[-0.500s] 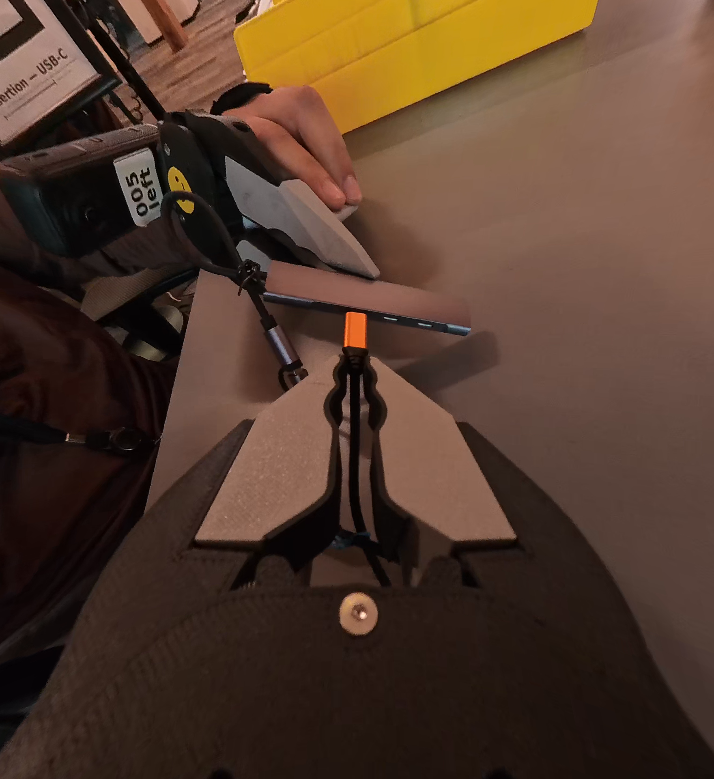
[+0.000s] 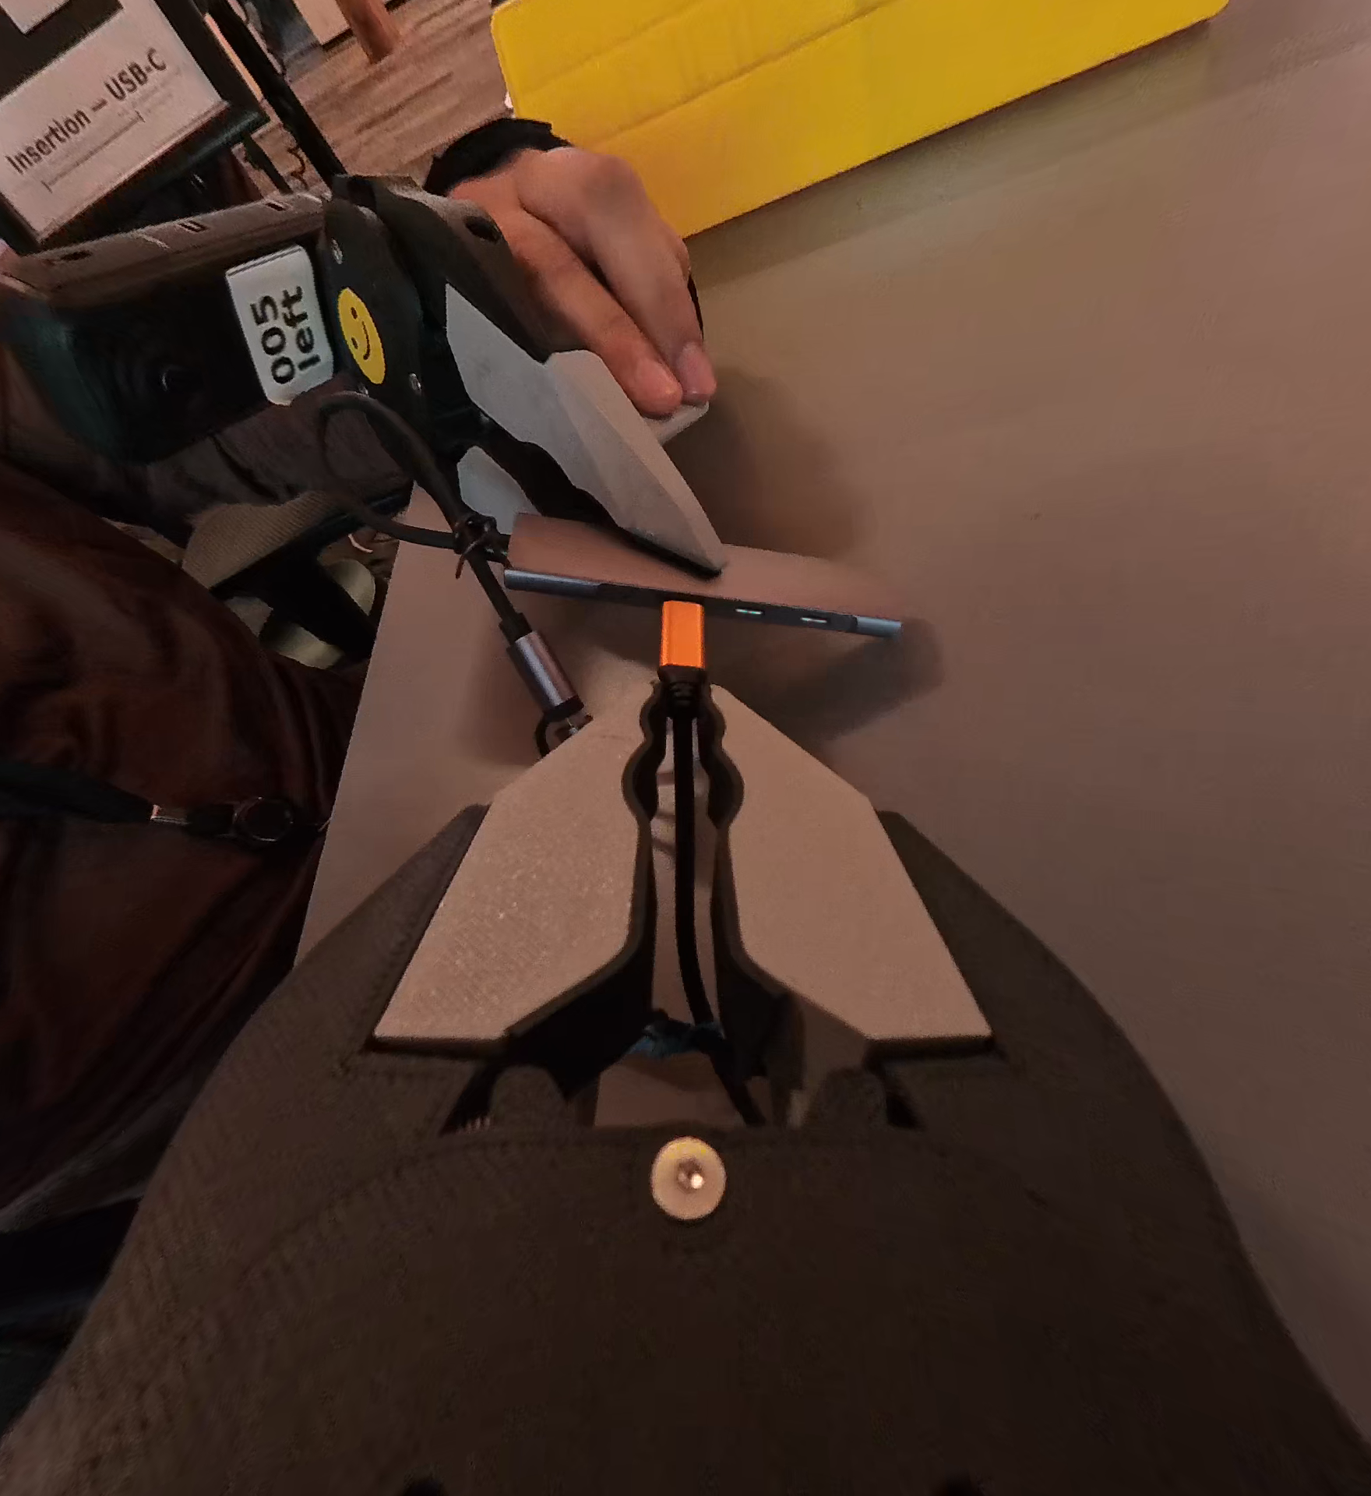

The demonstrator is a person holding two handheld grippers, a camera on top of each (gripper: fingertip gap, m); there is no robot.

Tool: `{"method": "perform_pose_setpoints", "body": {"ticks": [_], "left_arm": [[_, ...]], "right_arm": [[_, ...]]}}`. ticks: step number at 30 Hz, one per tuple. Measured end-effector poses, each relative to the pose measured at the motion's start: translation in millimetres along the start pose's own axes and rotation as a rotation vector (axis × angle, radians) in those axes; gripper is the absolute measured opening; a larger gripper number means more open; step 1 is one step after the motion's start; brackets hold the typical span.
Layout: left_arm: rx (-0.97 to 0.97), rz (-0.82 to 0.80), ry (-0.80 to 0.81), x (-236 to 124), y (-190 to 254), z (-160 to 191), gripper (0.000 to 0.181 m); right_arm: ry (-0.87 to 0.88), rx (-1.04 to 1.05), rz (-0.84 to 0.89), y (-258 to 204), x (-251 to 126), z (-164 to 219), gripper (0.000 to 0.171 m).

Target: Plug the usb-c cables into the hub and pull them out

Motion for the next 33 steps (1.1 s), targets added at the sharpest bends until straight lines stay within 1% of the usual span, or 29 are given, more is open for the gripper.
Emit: {"method": "perform_pose_setpoints", "body": {"ticks": [9,12,16,20,28,33], "left_arm": [[0.016,-0.019,-0.006,-0.8,-2.9,2.6,0.007],[0.081,0.006,-0.035,-0.3,1.6,4.3,0.007],[0.217,-0.006,-0.105,1.8,8.7,9.3,0.007],[0.166,-0.006,-0.171,3.1,7.4,14.9,0.006],[0.034,-0.034,-0.320,10.7,-0.5,22.7,0.006],[0.025,-0.040,-0.327,12.3,-1.9,24.9,0.007]], "right_arm": [[0.014,-0.003,-0.004,-1.4,-1.9,-2.0,0.004],[0.007,-0.001,-0.003,-0.6,-0.6,-1.0,0.004],[-0.024,0.009,0.036,4.4,2.6,3.6,0.004],[-0.008,0.020,0.088,7.4,6.3,1.3,0.004],[0.031,0.013,0.256,15.2,6.4,-7.3,0.004],[0.047,0.025,0.254,18.3,6.1,-7.4,0.004]]}}
Point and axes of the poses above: each gripper's, where its closed fingertips meet, x out along the fingers, z out of its underside, y = z × x across the jaws, the point moved 2 cm from there along -x, back along the fingers, and after that the axes turned 14 degrees about -z, right-handed, at the moved point
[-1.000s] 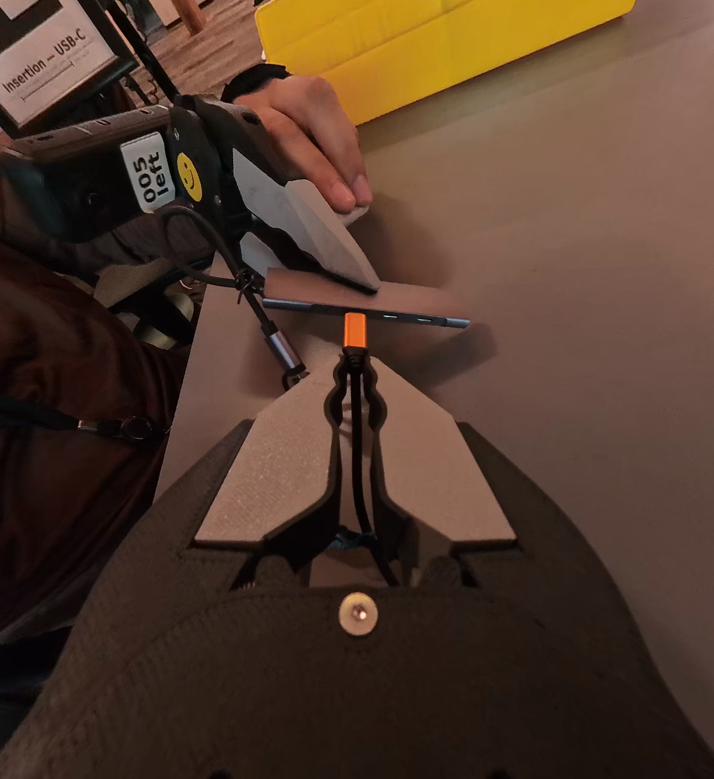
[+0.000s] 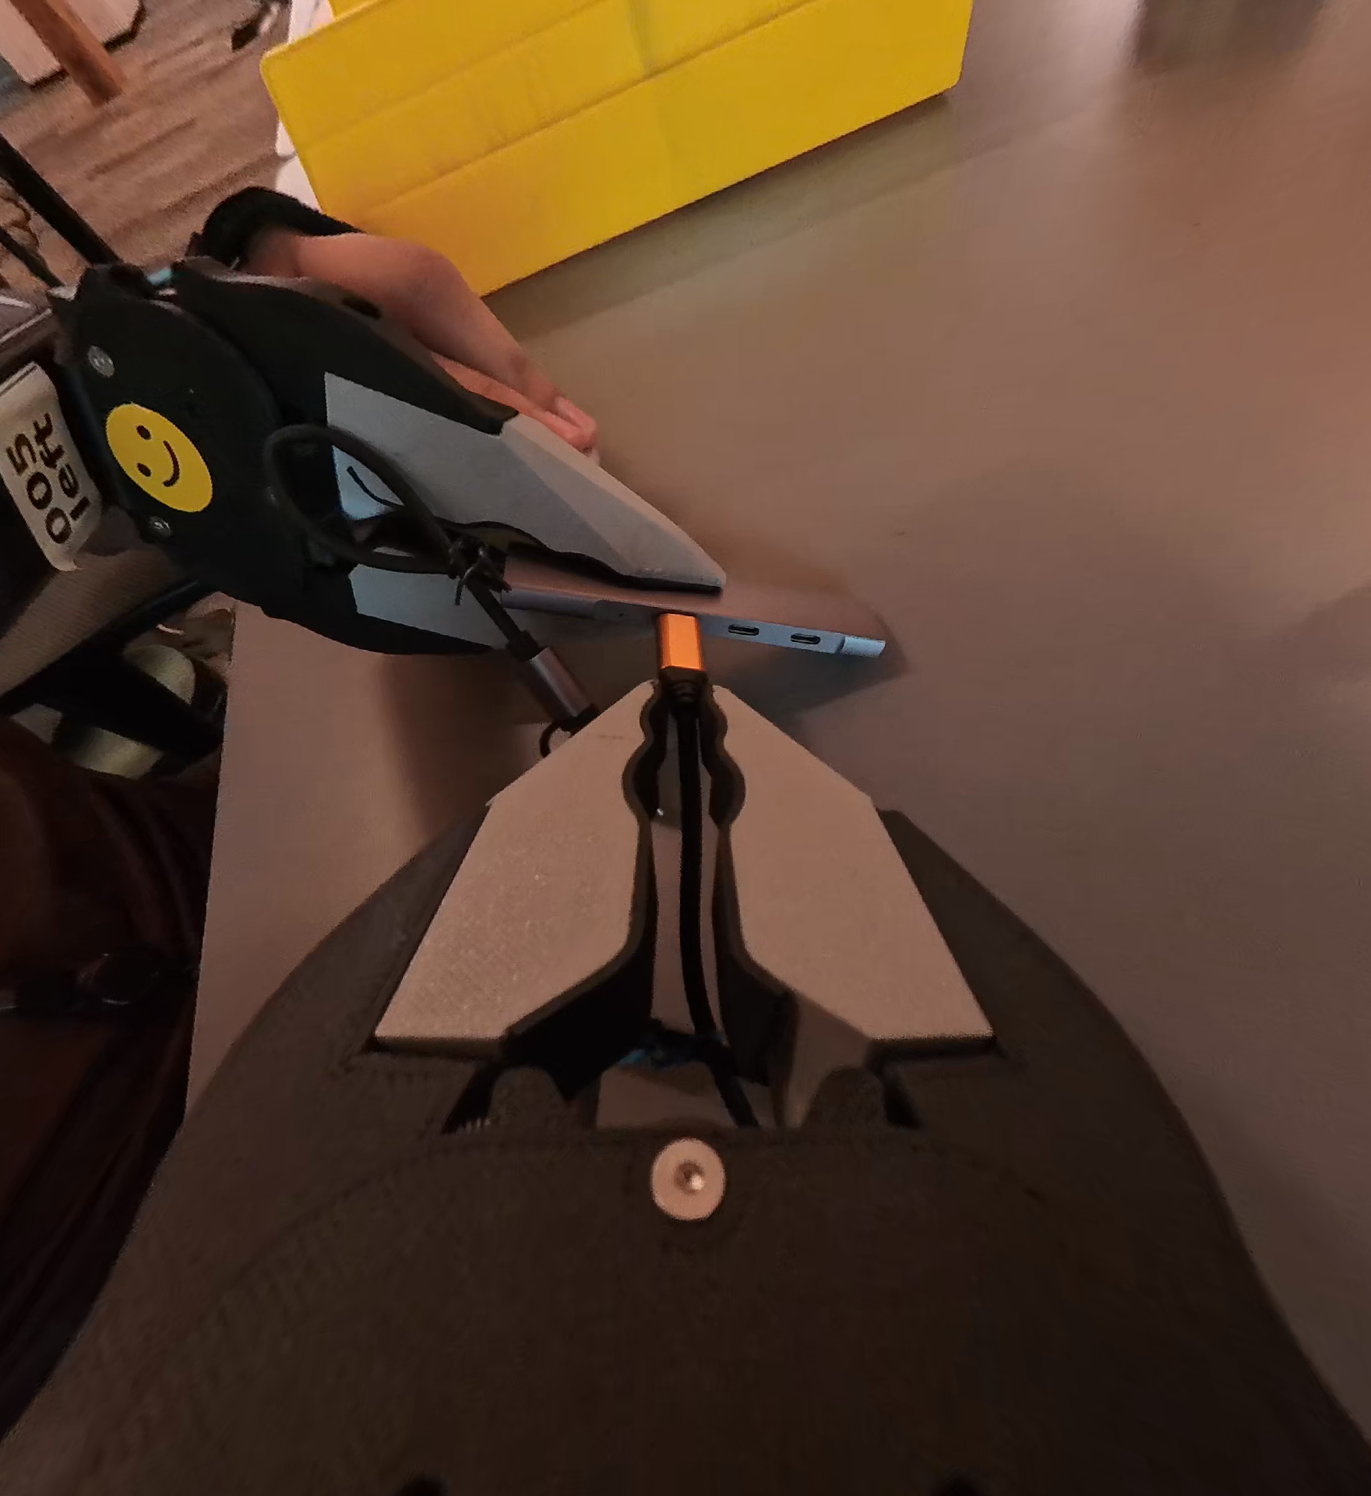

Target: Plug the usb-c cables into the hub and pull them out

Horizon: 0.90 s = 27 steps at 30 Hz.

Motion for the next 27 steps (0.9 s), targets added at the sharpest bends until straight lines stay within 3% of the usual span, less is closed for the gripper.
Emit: {"method": "perform_pose_setpoints", "body": {"ticks": [6,11,18,21,27], "left_arm": [[-0.092,-0.021,0.047,4.4,-10.4,-2.4,0.007],[-0.356,0.062,0.138,-1.2,-23.7,-9.4,0.007],[-0.817,0.233,0.332,-20.0,-57.3,-19.4,0.007],[-1.044,0.431,0.458,-34.4,-64.7,-32.3,0.007],[-1.343,0.615,0.408,-25.4,-68.0,-25.0,0.007]], "right_arm": [[0.078,-0.025,-0.005,1.5,-7.8,-11.9,0.004],[0.228,-0.191,0.065,-13.0,-41.3,-44.8,0.027],[0.497,-0.190,0.142,-7.3,-109.1,-62.9,0.027],[0.498,-0.177,0.081,-9.3,-105.3,-62.1,0.032],[0.346,-0.148,-0.135,-27.5,-52.2,-51.7,0.045]]}}
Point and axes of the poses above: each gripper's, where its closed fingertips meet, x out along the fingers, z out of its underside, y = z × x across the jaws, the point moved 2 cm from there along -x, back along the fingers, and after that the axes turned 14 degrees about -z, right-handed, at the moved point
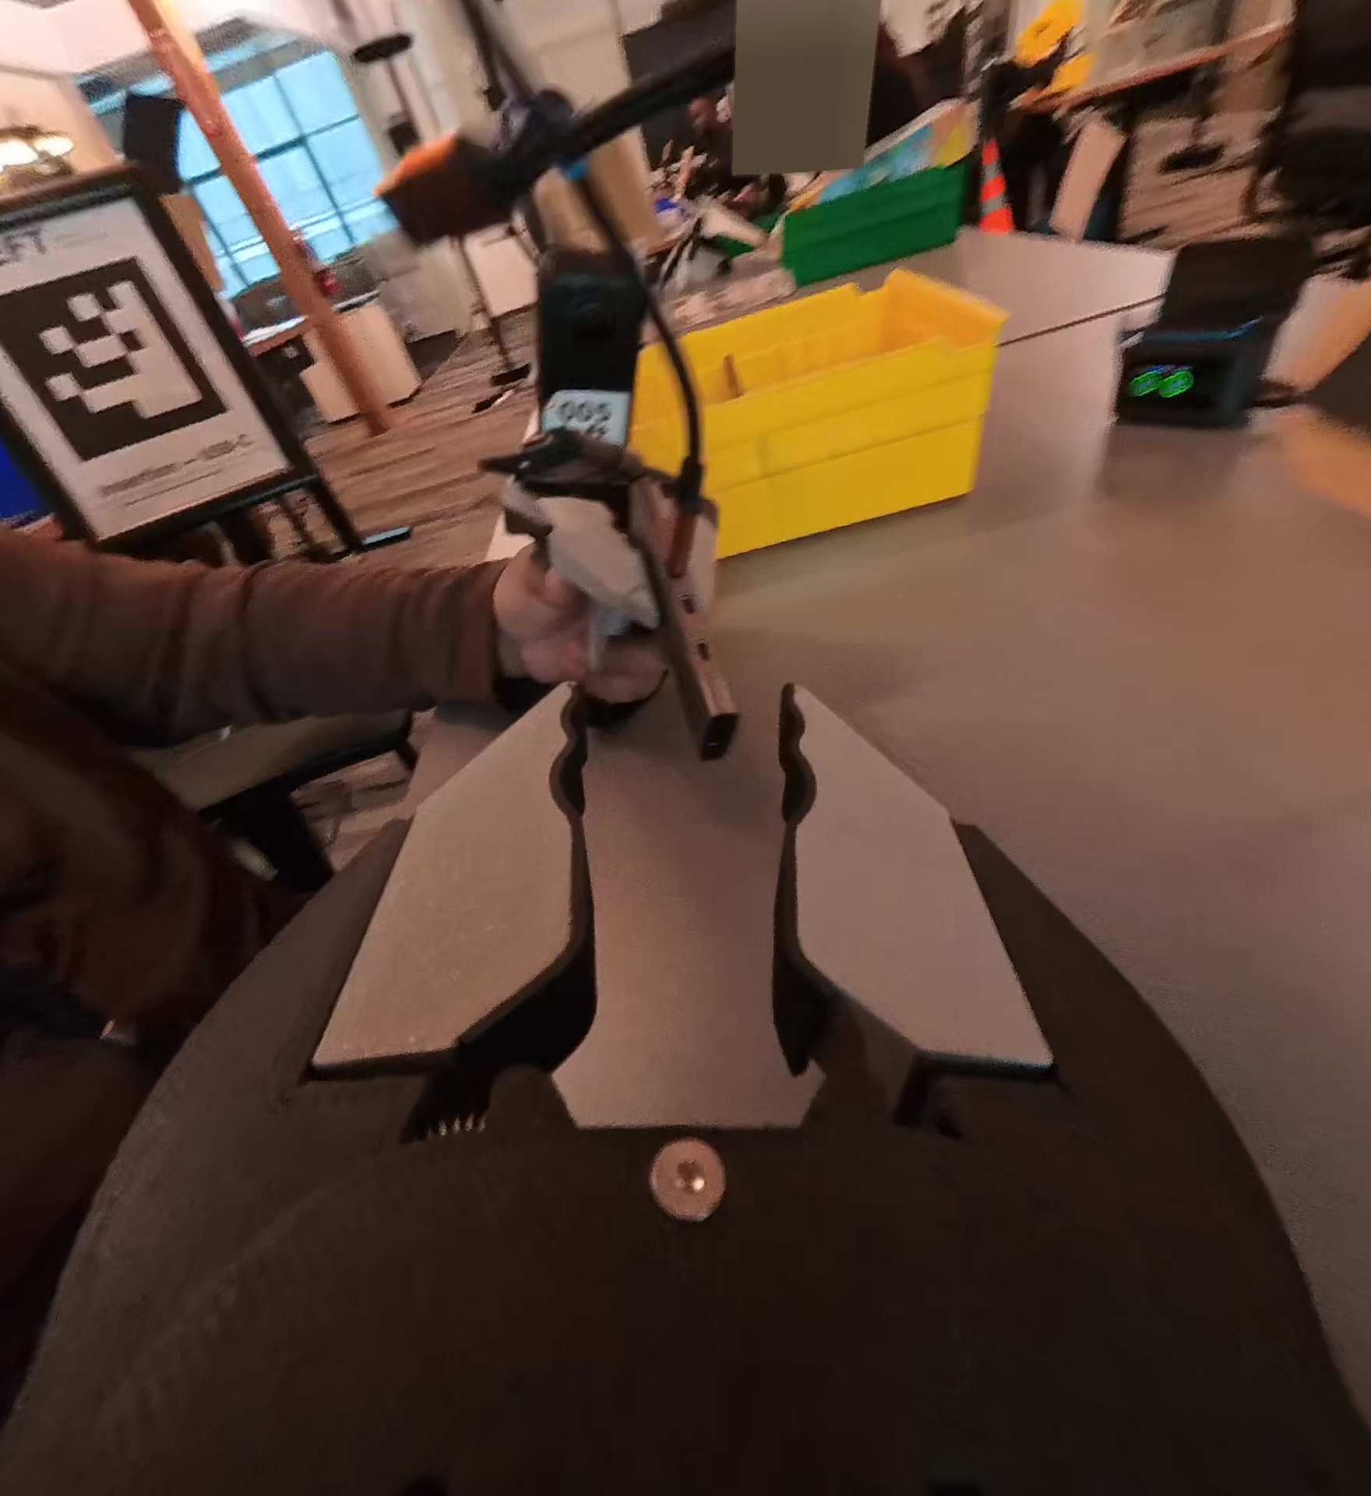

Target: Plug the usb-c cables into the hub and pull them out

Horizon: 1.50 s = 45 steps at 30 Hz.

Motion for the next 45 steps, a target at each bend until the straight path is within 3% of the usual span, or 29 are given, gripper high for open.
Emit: {"method": "perform_pose_setpoints", "body": {"ticks": [5,9,17,23,28,32,35,39,45], "left_arm": [[-0.058,0.065,-0.028,1.8,6.9,3.1,0.007],[-0.045,0.099,-0.053,3.8,14.2,7.3,0.007],[-0.064,0.043,-0.051,6.8,6.6,7.0,0.014],[-0.035,-0.103,0.033,-2.2,-19.9,-6.3,0.014],[0.048,-0.141,0.023,-2.6,-19.6,-4.6,0.007],[0.127,-0.146,-0.016,0.5,-12.9,2.0,0.004],[0.198,-0.157,-0.043,2.9,-8.8,6.9,0.000],[0.243,-0.161,-0.063,5.1,-6.0,10.7,0.000],[0.236,-0.168,-0.058,2.3,-7.8,9.5,0.000]], "right_arm": [[-0.079,0.021,-0.060,-4.1,24.7,16.7,0.044],[-0.077,0.043,-0.100,-7.6,27.3,19.0,0.007],[-0.152,0.006,-0.030,-5.0,21.2,24.0,0.006],[-0.020,-0.050,0.137,-1.8,-15.6,-3.2,0.006],[0.043,-0.166,0.417,-27.1,-85.4,-41.0,0.006],[-0.016,-0.208,0.722,-43.4,-171.9,-73.3,0.005],[-0.091,-0.136,0.924,-40.0,-244.2,-76.1,0.005],[-0.213,0.011,1.133,-15.0,-329.9,-42.4,0.005],[-0.566,0.527,1.351,20.5,-415.8,66.7,0.013]]}}
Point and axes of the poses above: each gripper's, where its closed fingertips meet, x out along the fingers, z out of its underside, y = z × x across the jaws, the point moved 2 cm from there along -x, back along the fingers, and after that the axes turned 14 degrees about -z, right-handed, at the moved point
